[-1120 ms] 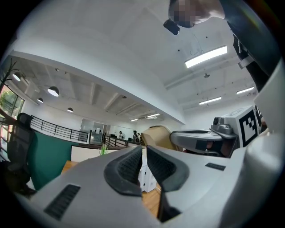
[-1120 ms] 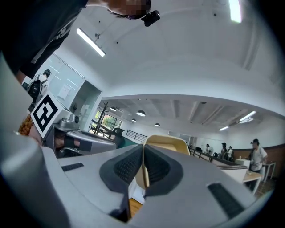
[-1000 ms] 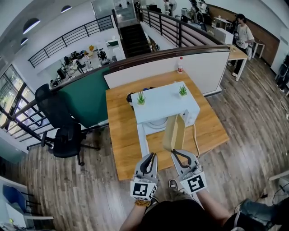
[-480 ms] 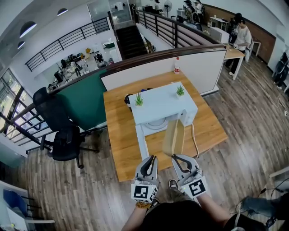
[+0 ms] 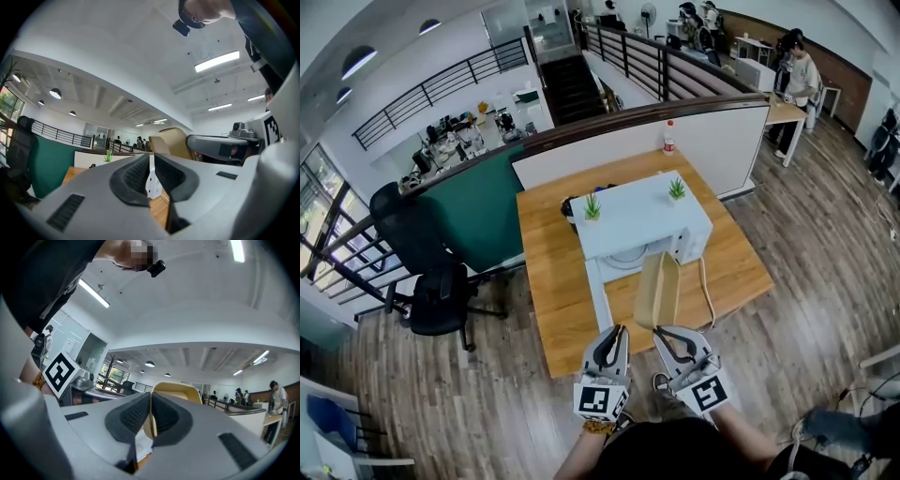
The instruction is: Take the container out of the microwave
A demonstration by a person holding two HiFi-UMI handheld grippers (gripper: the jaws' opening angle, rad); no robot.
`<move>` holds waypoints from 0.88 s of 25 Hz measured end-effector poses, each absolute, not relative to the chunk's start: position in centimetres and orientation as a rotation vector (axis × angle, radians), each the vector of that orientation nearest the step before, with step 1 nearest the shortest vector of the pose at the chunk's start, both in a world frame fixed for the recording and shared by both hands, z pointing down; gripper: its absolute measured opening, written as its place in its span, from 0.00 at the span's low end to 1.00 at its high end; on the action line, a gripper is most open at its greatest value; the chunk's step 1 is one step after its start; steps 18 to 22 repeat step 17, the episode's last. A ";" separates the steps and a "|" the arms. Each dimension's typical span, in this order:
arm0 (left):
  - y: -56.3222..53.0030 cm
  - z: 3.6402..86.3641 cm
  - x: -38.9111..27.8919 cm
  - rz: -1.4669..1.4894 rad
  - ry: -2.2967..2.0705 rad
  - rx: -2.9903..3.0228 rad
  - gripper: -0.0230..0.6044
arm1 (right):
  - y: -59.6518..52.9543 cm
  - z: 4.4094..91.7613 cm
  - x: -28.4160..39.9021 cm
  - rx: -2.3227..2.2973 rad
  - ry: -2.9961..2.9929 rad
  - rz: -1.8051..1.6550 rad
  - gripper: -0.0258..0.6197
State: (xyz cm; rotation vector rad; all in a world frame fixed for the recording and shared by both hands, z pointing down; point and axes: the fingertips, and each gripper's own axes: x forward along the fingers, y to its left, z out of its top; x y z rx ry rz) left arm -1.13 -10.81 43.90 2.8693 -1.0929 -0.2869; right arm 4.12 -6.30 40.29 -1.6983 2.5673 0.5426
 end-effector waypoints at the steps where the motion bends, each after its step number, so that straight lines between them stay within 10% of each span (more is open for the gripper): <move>1: -10.9 43.8 -1.3 -0.288 -1.093 2.872 0.11 | -6.4 39.8 3.9 -1.680 2.552 0.562 0.07; 22: -11.0 43.1 -6.3 -0.344 -1.130 2.868 0.11 | -5.8 39.3 -1.2 -1.600 2.600 0.600 0.07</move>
